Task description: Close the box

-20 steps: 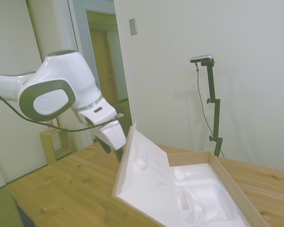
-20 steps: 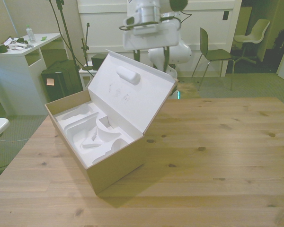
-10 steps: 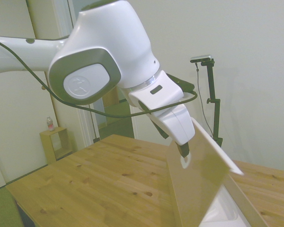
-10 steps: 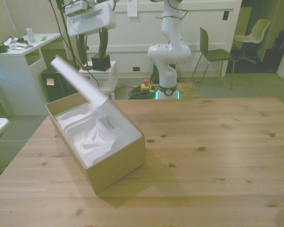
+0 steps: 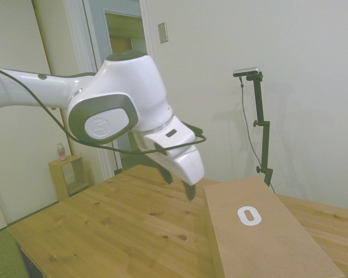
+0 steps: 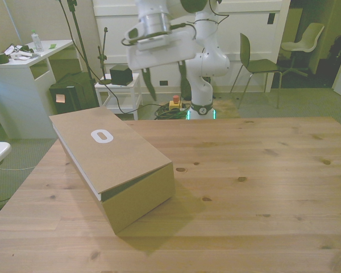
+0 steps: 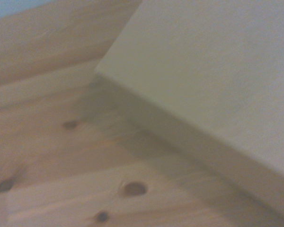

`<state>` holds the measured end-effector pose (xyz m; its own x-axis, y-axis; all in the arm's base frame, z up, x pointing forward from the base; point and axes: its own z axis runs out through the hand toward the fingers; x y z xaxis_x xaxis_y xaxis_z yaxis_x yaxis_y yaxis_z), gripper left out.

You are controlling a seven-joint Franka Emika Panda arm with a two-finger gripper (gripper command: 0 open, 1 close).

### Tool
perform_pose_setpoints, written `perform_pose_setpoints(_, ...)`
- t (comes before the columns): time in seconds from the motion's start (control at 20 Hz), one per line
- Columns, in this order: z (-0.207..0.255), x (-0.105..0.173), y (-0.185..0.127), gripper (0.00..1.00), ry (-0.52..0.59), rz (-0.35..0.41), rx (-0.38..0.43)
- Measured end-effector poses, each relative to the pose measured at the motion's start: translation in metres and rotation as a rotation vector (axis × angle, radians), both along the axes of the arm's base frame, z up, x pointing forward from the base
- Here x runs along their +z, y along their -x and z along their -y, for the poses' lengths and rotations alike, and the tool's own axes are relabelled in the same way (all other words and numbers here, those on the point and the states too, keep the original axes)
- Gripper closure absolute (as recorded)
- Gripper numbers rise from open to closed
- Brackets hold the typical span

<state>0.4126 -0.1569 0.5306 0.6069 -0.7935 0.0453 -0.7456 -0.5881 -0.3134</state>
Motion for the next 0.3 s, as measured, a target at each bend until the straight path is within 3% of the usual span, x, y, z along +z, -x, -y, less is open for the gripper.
perform_pose_setpoints(0.3, -0.078, -0.051, 0.008, 0.00, 0.045, -0.120, 0.151)
